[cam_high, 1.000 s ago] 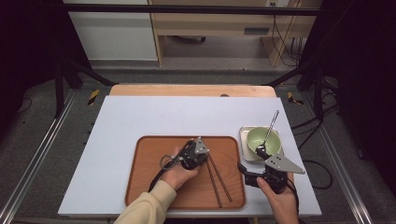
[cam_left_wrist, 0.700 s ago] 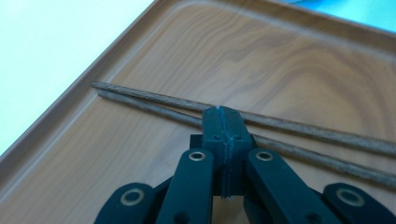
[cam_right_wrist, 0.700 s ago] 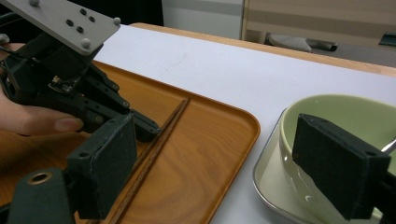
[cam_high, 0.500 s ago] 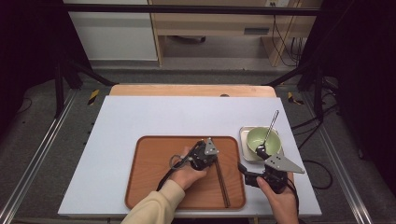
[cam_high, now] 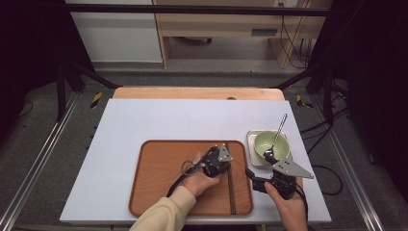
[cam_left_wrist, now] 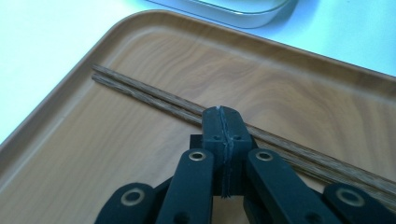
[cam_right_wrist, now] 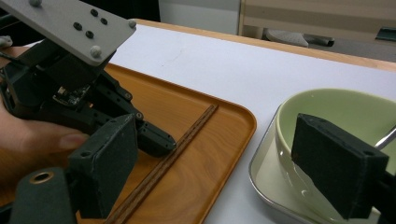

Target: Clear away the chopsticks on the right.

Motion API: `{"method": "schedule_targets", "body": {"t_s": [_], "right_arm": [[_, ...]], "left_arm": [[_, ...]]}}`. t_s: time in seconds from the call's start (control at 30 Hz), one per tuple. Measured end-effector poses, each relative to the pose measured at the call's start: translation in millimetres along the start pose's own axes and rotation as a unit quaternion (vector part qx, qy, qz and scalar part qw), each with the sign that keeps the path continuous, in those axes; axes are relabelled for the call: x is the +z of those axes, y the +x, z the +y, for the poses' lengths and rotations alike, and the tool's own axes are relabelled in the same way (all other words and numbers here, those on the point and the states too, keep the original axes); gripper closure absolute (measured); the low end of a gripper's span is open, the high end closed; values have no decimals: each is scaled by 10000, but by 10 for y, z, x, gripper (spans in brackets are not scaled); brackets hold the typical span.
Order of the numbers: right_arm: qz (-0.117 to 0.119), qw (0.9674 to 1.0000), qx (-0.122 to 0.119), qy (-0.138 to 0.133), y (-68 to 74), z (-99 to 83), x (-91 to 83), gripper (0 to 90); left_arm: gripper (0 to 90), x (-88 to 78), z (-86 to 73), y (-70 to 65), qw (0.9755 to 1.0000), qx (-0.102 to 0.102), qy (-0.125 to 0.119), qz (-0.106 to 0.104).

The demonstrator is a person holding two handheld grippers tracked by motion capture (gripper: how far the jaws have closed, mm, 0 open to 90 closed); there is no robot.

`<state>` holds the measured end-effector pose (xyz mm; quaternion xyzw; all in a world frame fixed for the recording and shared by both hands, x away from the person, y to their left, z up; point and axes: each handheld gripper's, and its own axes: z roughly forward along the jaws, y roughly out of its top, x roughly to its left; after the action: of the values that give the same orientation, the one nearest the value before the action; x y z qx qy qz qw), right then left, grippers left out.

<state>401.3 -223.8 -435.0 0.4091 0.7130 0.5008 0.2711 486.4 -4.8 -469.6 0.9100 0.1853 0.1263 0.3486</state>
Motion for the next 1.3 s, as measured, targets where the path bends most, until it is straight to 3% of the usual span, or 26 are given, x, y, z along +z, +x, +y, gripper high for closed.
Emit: {"method": "schedule_targets", "body": {"t_s": [0.4, 0.9, 1.0, 1.3], "right_arm": [[-39, 10000, 19, 20, -9, -1, 0, 151], [-83, 9999, 78, 20, -39, -3, -11, 155], [-84, 9999, 56, 17, -50, -4, -19, 155], [-121, 9999, 95, -15, -52, 1, -24, 148]], "left_arm": [[899, -161, -87, -173, 9996, 157, 119, -202], [899, -109, -43, -274, 9992, 78, -37, -388], [899, -114, -38, -304, 9993, 237, 52, -287], [899, -275, -80, -235, 9992, 127, -296, -244]]}}
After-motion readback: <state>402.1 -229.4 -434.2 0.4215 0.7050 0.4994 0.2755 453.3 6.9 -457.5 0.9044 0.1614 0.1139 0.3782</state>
